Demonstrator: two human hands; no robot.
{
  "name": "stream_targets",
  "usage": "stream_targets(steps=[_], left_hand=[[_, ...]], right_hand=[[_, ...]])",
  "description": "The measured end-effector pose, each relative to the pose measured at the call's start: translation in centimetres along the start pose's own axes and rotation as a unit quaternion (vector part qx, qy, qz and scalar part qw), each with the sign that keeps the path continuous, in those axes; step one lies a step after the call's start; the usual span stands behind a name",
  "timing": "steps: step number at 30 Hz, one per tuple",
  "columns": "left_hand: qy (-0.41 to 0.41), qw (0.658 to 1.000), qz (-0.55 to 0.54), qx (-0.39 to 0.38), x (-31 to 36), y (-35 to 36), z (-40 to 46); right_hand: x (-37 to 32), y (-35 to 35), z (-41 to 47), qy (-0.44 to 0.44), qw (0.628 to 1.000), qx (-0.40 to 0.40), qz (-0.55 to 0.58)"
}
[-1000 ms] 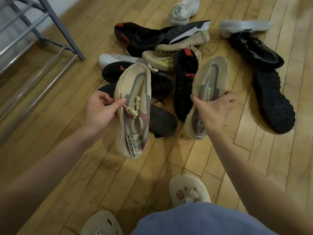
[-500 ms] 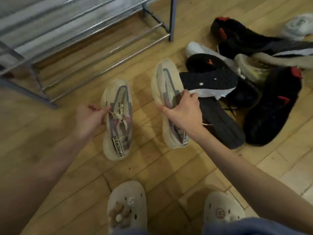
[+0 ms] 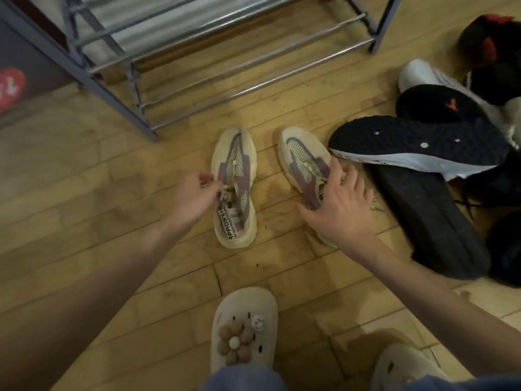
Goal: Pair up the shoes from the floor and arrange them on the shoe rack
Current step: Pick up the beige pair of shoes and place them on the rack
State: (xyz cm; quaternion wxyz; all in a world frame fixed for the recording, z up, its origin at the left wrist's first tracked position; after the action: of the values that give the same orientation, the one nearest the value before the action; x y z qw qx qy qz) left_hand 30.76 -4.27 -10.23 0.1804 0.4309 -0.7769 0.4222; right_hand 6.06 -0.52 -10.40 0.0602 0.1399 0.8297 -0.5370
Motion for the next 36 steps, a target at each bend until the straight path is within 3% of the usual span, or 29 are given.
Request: stream_targets(steps=[3, 6, 9, 13, 16, 19, 22, 28, 31, 36], left_hand=[[-0.055, 0.997, -0.059, -0.001, -0.2, -0.1, -1.5], [-0.107, 0.988, -0.036, -0.108, -0.1, 0.1, -3.2], [-0.091, 0.976, -0.009, -0.197, -0.2, 1.2, -4.2], [-0.077, 0.977, -0.025, -0.195, -0.4, 1.6, -3.8], [-0.089, 0.974, -0.035, -0.206, -0.5, 1.1, -3.3], [-0.074, 0.967, -0.063, -0.234, 0.1, 0.3, -3.5], [-0.064, 0.955, -0.141, -0.252, 0.5, -0.8, -4.0], [0.033, 0.948, -0.233, -0.215, 0.4, -3.7, -6.4], [0.068, 0.962, -0.204, -0.170, 0.1, -5.3, -6.8], [0.088, 0.966, -0.238, -0.042, 0.2, -7.7, -2.9]], right_hand=[[0.5, 1.0, -1.3, 0.012, 1.000, -0.018, -0.003], [1.3, 2.0, -2.0, 0.031, 0.999, -0.037, -0.001], [1.7, 2.5, -2.0, 0.035, 0.998, -0.044, -0.003], [2.0, 1.9, -1.2, 0.028, 0.998, -0.052, 0.038], [1.9, 1.7, -1.0, 0.023, 0.990, -0.041, 0.131], [1.0, 1.1, -0.7, -0.009, 0.959, -0.016, 0.281], [-0.6, 0.5, 0.0, -0.049, 0.932, 0.000, 0.359], [-4.1, -1.8, 2.0, -0.164, 0.924, 0.057, 0.341], [-5.7, -3.5, 3.6, -0.190, 0.924, 0.087, 0.320], [-7.3, -3.7, 6.3, -0.201, 0.944, -0.005, 0.262]])
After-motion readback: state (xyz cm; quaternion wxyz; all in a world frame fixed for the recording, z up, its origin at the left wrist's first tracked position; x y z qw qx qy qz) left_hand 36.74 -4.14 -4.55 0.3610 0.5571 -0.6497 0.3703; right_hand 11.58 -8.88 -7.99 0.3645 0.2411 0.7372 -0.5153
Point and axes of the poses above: each hand's wrist, its own z-axis towards the middle knuckle, its own y-axis out of the palm, x = y × z, the point moved 1 cm from there along z, towards the middle knuckle, and after that the axes turned 15 degrees about -x, right-handed, at the moved point
